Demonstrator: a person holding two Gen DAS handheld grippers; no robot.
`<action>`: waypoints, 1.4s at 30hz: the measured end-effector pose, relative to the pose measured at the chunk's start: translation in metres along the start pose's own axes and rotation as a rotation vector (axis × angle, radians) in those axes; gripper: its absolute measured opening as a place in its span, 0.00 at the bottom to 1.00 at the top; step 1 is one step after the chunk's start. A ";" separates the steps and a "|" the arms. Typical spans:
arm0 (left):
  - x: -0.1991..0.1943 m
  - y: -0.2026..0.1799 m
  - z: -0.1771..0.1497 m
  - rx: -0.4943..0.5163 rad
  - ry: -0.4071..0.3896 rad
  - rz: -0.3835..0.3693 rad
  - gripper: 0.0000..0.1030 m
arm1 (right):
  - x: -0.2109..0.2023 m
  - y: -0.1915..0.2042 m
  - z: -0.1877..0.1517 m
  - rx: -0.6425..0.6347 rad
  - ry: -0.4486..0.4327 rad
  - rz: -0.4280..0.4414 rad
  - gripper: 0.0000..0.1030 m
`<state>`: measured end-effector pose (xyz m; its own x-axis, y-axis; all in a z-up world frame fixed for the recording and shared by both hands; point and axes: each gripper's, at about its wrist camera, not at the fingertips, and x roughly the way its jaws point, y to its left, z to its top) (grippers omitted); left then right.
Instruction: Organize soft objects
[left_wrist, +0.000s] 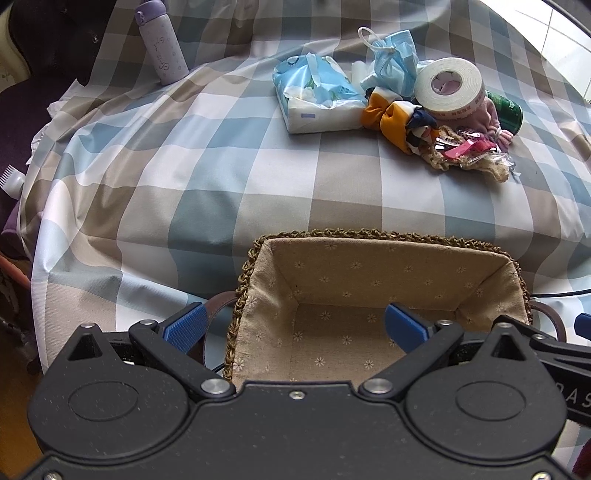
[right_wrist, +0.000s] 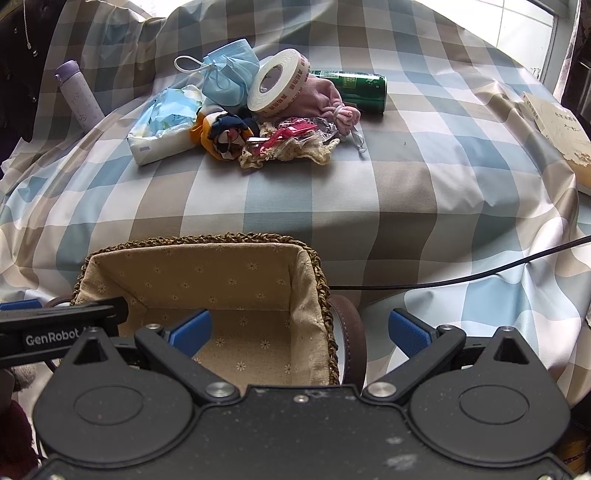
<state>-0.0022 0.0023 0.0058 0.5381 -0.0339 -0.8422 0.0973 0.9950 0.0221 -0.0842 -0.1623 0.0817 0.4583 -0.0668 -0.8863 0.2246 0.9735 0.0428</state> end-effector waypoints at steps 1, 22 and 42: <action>-0.001 0.000 0.000 0.000 -0.004 -0.001 0.96 | 0.000 0.000 0.000 0.002 -0.001 0.002 0.99; -0.023 0.006 0.033 0.024 -0.222 -0.028 0.95 | 0.007 -0.032 0.048 0.101 -0.163 0.044 0.92; 0.012 0.006 0.045 0.072 -0.194 -0.050 0.96 | 0.104 -0.015 0.122 0.099 -0.175 0.089 0.78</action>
<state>0.0421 0.0040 0.0203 0.6812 -0.1076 -0.7242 0.1839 0.9826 0.0271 0.0645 -0.2102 0.0453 0.6204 -0.0266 -0.7838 0.2561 0.9515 0.1704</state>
